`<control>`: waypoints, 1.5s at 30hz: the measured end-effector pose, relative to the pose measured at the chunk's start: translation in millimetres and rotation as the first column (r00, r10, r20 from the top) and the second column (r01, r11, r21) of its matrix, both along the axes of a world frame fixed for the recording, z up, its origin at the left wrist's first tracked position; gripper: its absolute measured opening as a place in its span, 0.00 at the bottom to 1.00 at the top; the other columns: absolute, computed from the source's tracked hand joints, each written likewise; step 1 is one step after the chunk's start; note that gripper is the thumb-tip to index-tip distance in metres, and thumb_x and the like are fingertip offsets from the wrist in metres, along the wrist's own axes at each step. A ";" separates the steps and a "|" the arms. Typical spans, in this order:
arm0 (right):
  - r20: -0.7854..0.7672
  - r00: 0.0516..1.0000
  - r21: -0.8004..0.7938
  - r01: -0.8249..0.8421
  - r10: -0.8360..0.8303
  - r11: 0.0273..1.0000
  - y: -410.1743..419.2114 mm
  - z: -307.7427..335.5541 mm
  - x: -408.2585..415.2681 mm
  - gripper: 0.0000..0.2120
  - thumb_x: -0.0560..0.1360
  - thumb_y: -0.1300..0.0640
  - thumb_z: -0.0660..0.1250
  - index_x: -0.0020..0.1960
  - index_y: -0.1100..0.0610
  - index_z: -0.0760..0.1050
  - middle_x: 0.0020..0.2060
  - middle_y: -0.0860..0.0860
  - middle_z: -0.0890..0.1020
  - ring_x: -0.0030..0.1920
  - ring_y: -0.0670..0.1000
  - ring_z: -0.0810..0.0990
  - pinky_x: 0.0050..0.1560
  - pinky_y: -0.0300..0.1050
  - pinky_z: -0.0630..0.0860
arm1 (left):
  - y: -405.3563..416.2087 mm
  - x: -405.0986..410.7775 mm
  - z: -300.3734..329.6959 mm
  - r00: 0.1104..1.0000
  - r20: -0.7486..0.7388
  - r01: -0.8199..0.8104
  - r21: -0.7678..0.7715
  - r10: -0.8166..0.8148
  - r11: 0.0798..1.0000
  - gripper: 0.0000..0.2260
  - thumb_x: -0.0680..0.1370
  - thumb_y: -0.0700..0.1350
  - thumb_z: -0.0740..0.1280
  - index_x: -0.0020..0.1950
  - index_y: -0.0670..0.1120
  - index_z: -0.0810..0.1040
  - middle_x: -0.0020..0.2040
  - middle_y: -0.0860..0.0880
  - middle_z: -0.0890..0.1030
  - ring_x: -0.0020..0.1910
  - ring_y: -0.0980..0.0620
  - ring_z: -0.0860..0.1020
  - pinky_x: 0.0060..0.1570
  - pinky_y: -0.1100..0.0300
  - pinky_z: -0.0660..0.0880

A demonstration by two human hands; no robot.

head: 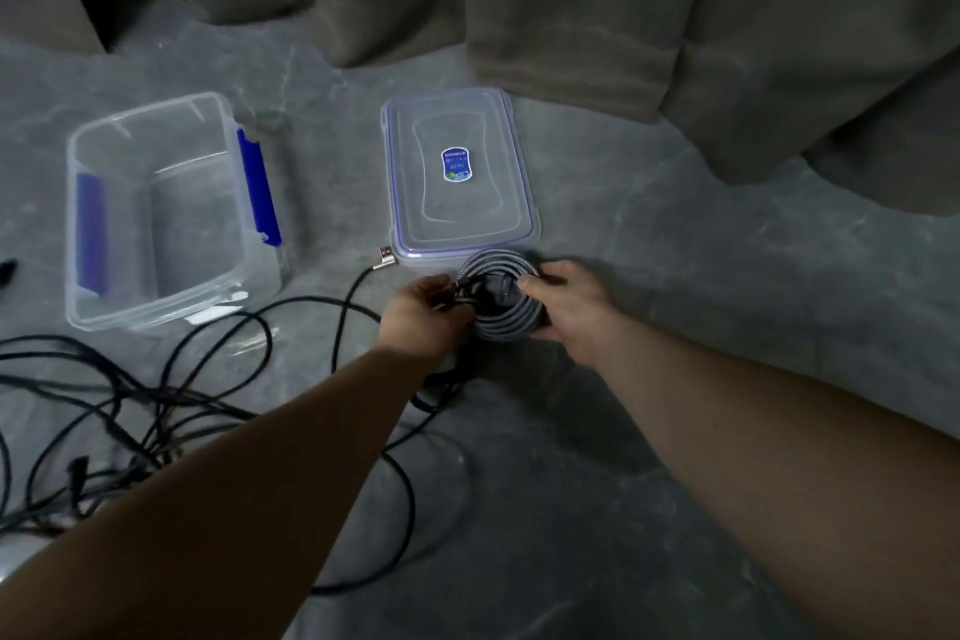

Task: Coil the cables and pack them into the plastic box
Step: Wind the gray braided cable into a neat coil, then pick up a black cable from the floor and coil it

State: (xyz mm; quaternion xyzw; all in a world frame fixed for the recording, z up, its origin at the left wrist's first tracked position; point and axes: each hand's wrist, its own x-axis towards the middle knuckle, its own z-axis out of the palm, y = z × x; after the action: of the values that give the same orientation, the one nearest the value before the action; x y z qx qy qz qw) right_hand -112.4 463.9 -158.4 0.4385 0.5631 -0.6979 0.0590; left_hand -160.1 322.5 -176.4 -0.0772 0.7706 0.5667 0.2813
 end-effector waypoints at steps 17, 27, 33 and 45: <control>0.040 0.939 0.604 -0.295 0.341 0.741 23.7 -23.1 23.7 0.18 0.77 0.54 0.66 0.64 0.62 0.75 0.54 0.59 0.82 0.55 0.57 0.80 0.60 0.55 0.75 | 7.4 10.1 -5.9 0.995 0.076 -0.070 0.088 0.064 0.994 0.21 0.75 0.39 0.72 0.66 0.42 0.75 0.56 0.45 0.83 0.49 0.50 0.82 0.57 0.55 0.77; 0.017 0.948 0.580 -0.268 0.317 0.770 25.3 -23.8 20.1 0.22 0.75 0.53 0.68 0.67 0.58 0.72 0.60 0.55 0.80 0.61 0.54 0.78 0.65 0.53 0.72 | 4.9 6.3 2.5 0.995 0.075 -0.069 0.123 0.060 0.990 0.22 0.75 0.38 0.71 0.69 0.41 0.71 0.50 0.48 0.81 0.48 0.53 0.81 0.49 0.64 0.79; 0.003 0.942 0.612 -0.266 0.334 0.745 22.1 -22.7 23.5 0.23 0.75 0.54 0.69 0.68 0.58 0.72 0.60 0.56 0.79 0.60 0.54 0.78 0.64 0.53 0.72 | -6.2 3.0 -0.1 0.999 -0.017 -0.040 0.029 0.041 0.999 0.24 0.74 0.42 0.74 0.69 0.44 0.73 0.61 0.47 0.79 0.58 0.49 0.80 0.64 0.51 0.74; -0.096 0.873 0.775 -0.236 0.478 0.586 -56.0 32.0 29.4 0.19 0.74 0.53 0.70 0.64 0.54 0.76 0.49 0.51 0.71 0.44 0.43 0.72 0.53 0.37 0.69 | -54.4 28.6 32.2 0.989 -0.131 -0.073 -0.062 0.065 0.995 0.21 0.75 0.42 0.73 0.67 0.45 0.75 0.59 0.48 0.79 0.51 0.51 0.79 0.55 0.54 0.76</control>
State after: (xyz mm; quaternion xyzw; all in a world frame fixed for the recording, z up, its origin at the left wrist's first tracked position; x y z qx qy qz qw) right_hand -83.1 407.9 -126.3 0.1906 0.8764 -0.4369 -0.0687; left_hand -131.5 268.1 -144.2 -0.0763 0.8024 0.5540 0.2084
